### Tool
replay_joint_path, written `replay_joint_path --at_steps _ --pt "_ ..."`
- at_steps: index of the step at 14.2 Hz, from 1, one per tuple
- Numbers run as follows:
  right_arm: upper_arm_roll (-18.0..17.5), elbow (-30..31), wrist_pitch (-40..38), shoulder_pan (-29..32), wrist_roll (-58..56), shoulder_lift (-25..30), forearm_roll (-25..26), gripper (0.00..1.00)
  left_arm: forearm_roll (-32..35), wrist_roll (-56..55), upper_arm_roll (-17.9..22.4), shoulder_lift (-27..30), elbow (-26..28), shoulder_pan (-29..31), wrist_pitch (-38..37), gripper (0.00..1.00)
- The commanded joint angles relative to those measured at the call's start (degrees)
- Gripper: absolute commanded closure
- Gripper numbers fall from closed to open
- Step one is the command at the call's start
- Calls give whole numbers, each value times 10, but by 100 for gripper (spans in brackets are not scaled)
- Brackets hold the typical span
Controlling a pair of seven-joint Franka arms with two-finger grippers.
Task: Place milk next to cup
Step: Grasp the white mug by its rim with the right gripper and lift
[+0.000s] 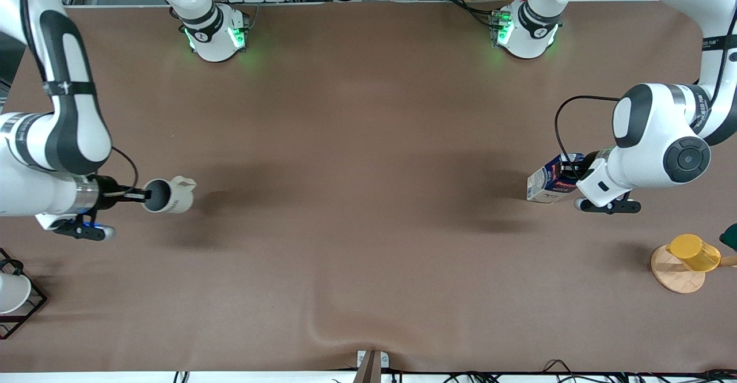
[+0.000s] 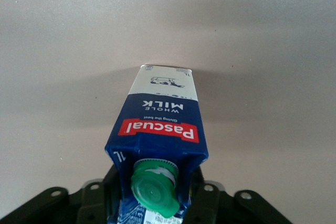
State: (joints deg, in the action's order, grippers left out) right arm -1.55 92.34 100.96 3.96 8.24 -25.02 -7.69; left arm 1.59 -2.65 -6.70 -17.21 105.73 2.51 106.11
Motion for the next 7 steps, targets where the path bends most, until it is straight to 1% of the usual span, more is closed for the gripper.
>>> replay_joint_path --at_steps 1,4,7 --pt "3 -24 -31 -38 94 3 -46 100 15 -2 -1 6 1 -1 8 50" --pt "3 -33 -30 -98 211 4 -51 100 15 -2 -1 8 -4 -4 7 50" --pt "3 -42 -10 -168 324 2 -51 100 16 -2 -1 9 -14 -4 2 50"
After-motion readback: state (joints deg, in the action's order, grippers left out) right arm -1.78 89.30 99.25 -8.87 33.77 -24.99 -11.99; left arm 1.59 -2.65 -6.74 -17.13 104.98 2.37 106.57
